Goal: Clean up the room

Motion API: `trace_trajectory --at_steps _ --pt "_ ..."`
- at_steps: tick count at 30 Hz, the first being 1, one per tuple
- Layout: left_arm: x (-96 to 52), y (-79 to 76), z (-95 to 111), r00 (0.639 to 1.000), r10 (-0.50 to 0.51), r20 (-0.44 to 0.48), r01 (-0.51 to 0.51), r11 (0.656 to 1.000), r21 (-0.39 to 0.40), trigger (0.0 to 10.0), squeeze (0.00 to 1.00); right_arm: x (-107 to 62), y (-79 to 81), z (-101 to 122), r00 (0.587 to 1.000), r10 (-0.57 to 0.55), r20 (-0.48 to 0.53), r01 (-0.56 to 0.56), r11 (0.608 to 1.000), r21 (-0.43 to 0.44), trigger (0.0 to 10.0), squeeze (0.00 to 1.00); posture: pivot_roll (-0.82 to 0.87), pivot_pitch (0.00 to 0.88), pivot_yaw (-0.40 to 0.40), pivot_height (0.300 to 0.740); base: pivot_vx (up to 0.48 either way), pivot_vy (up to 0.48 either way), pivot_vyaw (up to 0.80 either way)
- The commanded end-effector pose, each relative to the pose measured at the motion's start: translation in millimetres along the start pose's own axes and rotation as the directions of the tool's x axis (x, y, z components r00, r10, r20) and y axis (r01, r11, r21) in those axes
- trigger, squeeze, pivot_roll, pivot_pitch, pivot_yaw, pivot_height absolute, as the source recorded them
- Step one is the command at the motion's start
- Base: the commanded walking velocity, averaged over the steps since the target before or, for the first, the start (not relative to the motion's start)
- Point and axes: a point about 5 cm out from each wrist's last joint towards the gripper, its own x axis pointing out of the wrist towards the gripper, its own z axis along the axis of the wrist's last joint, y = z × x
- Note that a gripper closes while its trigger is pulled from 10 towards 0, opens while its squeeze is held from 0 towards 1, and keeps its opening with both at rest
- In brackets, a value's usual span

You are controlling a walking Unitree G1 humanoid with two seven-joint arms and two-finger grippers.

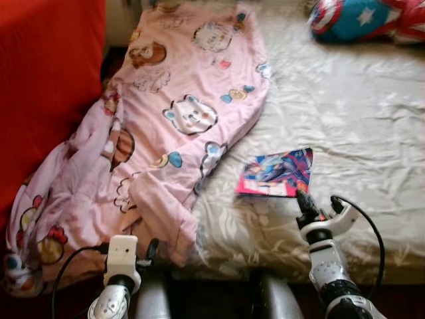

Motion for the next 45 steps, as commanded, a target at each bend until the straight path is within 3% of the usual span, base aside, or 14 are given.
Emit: trace_trajectory --at_steps 1,3,4,5,6,9,14,27,45 --pt "-1.5 2.5 -9 0.999 0.028 -0.025 -0.029 0.999 -0.031 10.0 0.00 0.8 0.8 16 0.998 0.004 0.065 0.003 0.995 -0.098 10.0 0.00 0.10 0.011 -0.098 0.603 0.000 0.000 0.00" --pt "0.1 3.0 -15 0.998 0.045 -0.038 -0.046 0.998 -0.050 10.0 0.00 0.1 5.3 24 0.995 0.022 0.098 -0.005 0.986 -0.169 10.0 0.00 0.08 0.000 -0.100 0.603 0.000 0.000 0.00" --pt "1.7 3.3 -20 0.997 0.055 -0.055 -0.058 0.996 -0.064 10.0 0.00 -0.6 7.6 24 0.997 0.019 0.076 0.000 0.969 -0.245 10.0 0.00 0.07 0.000 -0.100 0.603 0.000 0.000 0.00" --pt "1.7 3.3 -20 0.997 0.055 -0.055 -0.058 0.996 -0.064 10.0 0.00 -0.6 7.6 24 0.997 0.019 0.076 0.000 0.969 -0.245 10.0 0.00 0.07 0.000 -0.100 0.603 0.000 0.000 0.00" --pt "3.2 2.7 -23 0.996 0.056 -0.069 -0.060 0.996 -0.065 10.0 0.00 -1.0 10.6 23 0.998 0.036 0.060 -0.015 0.948 -0.318 10.0 0.00 0.06 0.000 -0.099 0.603 0.000 0.000 0.00" --pt "5.7 1.1 -30 0.994 0.053 -0.093 -0.059 0.996 -0.065 10.0 0.00 -2.3 18.4 19 0.995 0.084 0.045 -0.060 0.915 -0.399 10.0 0.00 0.05 0.000 -0.101 0.608 0.000 0.000 0.00" --pt "8.1 3.1 -44 0.986 0.060 -0.156 -0.072 0.995 -0.073 10.0 0.00 -5.4 20.0 8 0.999 0.045 0.016 -0.034 0.909 -0.416 10.0 0.00 0.05 0.000 -0.098 0.643 0.000 0.000 0.00" --pt "-4.7 8.6 -74 0.956 0.066 -0.286 -0.077 0.997 -0.029 10.0 0.00 -13.2 21.7 -10 0.999 0.032 -0.026 -0.040 0.905 -0.425 10.0 0.00 0.04 0.000 -0.091 0.718 0.000 0.000 0.00" --pt "-15.2 5.4 -97 0.902 0.052 -0.429 -0.054 0.999 0.007 10.0 0.00 -11.7 19.3 -9 1.000 -0.002 -0.017 -0.005 0.898 -0.440 10.0 0.00 0.00 0.000 -0.090 0.718 0.000 0.000 0.00"
